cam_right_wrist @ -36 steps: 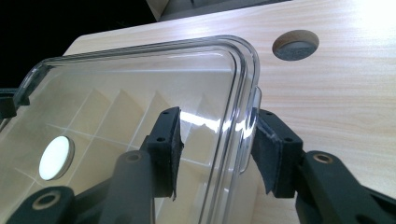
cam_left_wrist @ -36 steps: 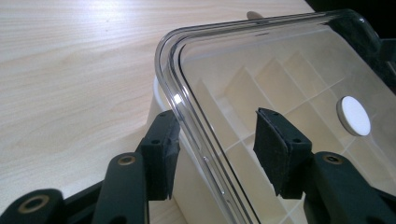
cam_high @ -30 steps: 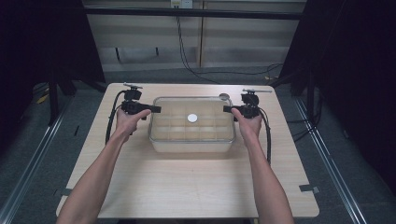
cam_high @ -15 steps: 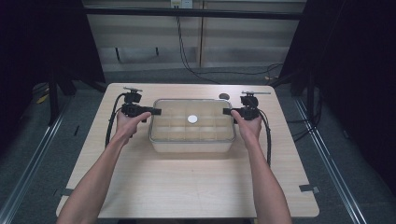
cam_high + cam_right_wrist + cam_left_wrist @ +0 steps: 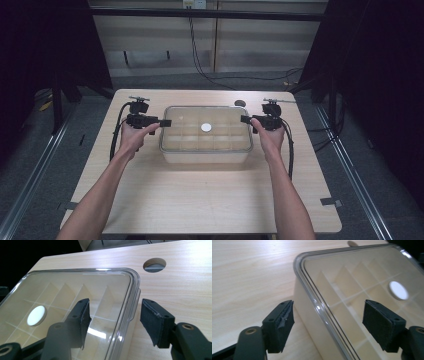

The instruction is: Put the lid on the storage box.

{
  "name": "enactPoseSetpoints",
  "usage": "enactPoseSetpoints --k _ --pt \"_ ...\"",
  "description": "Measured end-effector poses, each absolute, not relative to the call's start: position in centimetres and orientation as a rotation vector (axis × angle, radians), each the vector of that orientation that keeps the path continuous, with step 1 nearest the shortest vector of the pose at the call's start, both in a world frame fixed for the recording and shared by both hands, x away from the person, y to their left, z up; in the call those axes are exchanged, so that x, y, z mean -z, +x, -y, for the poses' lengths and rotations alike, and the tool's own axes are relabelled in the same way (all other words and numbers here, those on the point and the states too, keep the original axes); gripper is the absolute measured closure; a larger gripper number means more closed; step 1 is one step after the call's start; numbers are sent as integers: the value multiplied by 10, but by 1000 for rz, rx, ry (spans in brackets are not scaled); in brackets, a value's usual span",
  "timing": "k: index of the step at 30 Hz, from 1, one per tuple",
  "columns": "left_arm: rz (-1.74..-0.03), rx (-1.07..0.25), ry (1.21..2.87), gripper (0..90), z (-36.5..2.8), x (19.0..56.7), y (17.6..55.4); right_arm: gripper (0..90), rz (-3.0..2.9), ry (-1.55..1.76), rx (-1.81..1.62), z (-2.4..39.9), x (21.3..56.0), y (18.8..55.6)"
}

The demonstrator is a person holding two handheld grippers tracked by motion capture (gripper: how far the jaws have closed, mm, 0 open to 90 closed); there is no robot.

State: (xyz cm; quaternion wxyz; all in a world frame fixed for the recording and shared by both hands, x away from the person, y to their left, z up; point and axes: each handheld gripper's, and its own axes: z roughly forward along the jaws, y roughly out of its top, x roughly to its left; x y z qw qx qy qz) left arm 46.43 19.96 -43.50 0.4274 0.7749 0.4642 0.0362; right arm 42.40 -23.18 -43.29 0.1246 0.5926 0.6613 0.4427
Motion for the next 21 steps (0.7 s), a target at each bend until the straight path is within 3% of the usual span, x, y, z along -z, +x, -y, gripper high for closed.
enactPoseSetpoints --k 21 --pt "-1011 -201 1918 256 -218 416 413 388 -1979 1561 -1360 230 408 375"
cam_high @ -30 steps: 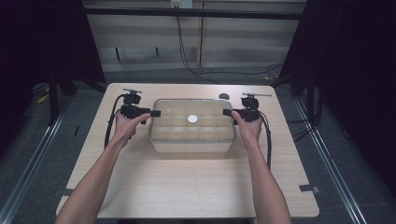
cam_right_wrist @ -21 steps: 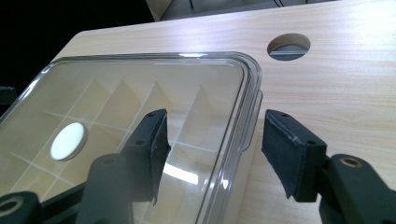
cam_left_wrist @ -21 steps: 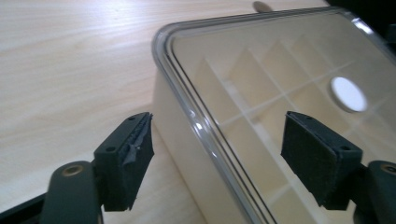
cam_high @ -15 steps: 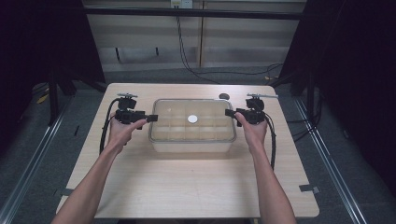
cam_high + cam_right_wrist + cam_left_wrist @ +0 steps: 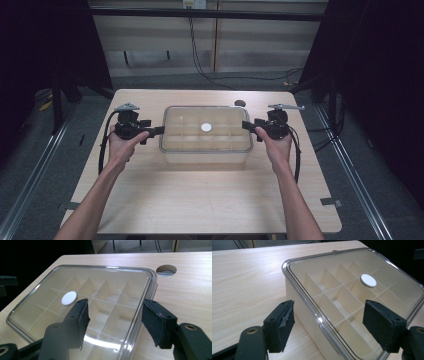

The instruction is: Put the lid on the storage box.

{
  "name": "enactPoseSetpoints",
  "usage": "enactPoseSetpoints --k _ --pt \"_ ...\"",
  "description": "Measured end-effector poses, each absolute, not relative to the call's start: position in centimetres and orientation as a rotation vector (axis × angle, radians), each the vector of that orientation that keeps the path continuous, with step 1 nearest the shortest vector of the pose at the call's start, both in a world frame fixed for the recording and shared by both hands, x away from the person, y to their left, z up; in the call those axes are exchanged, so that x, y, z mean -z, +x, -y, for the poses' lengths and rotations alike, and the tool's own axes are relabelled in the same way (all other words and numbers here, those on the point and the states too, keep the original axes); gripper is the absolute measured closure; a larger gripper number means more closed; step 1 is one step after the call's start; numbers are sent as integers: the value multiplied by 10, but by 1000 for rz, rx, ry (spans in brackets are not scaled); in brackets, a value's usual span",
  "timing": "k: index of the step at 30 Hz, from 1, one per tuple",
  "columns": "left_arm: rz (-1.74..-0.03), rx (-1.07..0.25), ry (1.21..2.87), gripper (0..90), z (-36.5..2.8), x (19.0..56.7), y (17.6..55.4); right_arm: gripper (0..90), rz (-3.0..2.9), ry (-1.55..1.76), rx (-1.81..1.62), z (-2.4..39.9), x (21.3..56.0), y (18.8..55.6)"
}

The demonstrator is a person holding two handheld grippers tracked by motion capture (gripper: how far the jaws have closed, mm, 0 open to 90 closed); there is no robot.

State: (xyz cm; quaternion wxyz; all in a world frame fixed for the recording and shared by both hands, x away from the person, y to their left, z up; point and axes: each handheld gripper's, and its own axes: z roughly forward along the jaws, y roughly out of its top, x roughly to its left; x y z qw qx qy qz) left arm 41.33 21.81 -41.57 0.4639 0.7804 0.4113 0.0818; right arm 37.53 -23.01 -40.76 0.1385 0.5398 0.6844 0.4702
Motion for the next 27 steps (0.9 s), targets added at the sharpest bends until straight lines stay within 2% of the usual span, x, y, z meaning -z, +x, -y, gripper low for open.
enactPoseSetpoints --k 8,18,27 --pt "-992 -207 1932 293 -231 410 392 383 -2001 1528 -1370 233 407 351" --pt "-963 -301 1972 290 -238 407 360 375 -1975 1498 -1406 244 406 317" --pt "-976 -270 1964 229 -251 414 336 355 -2004 1451 -1393 243 401 289"
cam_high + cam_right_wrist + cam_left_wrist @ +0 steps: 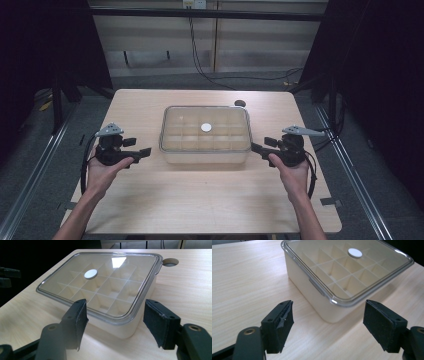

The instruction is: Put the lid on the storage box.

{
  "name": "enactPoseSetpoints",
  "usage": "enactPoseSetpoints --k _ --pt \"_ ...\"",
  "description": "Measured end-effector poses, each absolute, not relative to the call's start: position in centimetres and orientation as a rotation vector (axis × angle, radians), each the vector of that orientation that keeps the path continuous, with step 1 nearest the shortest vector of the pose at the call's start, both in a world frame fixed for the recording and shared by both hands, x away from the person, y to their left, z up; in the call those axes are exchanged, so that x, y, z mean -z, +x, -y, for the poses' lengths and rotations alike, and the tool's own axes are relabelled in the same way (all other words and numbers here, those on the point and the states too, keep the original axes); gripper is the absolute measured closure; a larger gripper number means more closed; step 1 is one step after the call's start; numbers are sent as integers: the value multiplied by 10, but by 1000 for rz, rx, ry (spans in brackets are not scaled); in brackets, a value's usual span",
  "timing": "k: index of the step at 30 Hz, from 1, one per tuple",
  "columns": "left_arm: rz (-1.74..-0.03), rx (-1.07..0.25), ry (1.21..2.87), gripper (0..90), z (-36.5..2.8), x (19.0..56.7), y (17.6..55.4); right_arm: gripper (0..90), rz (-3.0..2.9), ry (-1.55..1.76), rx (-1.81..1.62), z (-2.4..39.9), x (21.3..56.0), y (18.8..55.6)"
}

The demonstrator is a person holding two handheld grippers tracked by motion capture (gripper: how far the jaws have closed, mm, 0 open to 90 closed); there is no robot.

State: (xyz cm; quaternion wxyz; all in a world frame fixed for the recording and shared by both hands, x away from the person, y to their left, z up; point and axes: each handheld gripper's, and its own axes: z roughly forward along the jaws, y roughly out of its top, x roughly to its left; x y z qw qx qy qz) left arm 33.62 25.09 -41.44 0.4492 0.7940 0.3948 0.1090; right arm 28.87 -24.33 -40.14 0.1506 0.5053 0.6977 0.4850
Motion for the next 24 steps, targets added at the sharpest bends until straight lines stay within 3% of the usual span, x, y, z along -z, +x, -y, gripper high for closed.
enactPoseSetpoints --k 10,21,24 --pt "-991 -316 1963 226 -260 424 308 346 -2014 1457 -1381 244 413 256" --pt "-987 -205 2014 250 -266 451 266 363 -2017 1487 -1355 248 441 225" --pt "-978 -226 2053 250 -269 459 256 354 -2022 1496 -1347 250 447 217"
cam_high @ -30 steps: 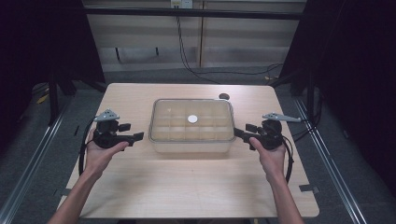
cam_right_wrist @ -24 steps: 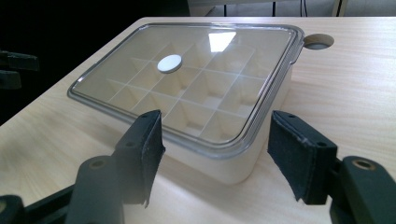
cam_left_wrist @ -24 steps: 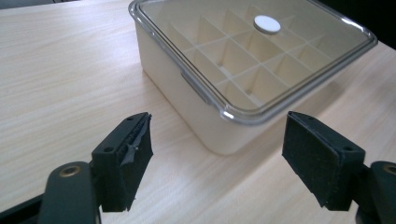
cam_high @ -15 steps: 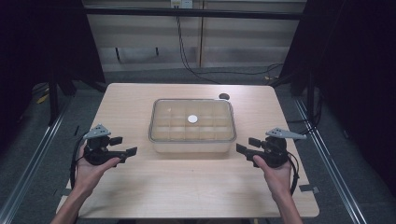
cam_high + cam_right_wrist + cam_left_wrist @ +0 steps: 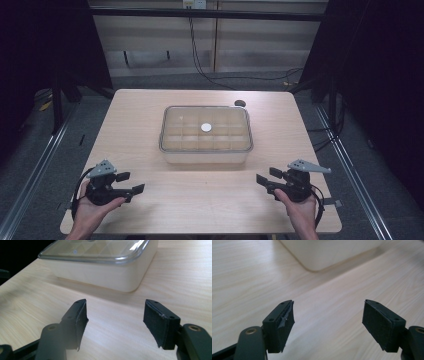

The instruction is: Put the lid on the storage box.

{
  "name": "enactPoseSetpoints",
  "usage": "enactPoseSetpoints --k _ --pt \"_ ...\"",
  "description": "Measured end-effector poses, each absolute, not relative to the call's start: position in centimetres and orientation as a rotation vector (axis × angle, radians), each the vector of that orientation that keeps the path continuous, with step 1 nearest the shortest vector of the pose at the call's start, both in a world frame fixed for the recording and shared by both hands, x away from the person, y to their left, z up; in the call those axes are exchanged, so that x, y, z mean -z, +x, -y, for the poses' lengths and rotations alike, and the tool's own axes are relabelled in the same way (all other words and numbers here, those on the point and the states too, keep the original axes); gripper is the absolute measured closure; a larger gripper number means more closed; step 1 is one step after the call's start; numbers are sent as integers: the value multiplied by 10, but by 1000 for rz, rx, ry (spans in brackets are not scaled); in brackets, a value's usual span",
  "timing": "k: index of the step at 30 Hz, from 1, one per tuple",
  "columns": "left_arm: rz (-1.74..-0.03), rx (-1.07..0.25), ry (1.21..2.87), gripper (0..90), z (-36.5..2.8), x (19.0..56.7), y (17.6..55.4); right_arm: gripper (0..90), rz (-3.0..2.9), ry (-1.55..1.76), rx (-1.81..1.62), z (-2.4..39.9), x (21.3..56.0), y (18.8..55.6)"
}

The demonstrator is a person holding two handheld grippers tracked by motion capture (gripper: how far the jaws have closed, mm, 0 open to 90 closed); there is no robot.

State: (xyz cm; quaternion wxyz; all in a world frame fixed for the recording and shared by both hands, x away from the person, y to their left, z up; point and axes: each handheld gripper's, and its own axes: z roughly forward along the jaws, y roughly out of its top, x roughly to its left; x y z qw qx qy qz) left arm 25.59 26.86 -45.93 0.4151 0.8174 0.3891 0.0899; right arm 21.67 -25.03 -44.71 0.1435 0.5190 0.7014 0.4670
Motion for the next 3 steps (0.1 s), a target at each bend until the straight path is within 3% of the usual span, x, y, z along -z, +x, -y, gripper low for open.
enactPoseSetpoints --k 3 --pt "-1008 -147 2051 252 -274 469 254 343 -2014 1509 -1342 253 451 212"
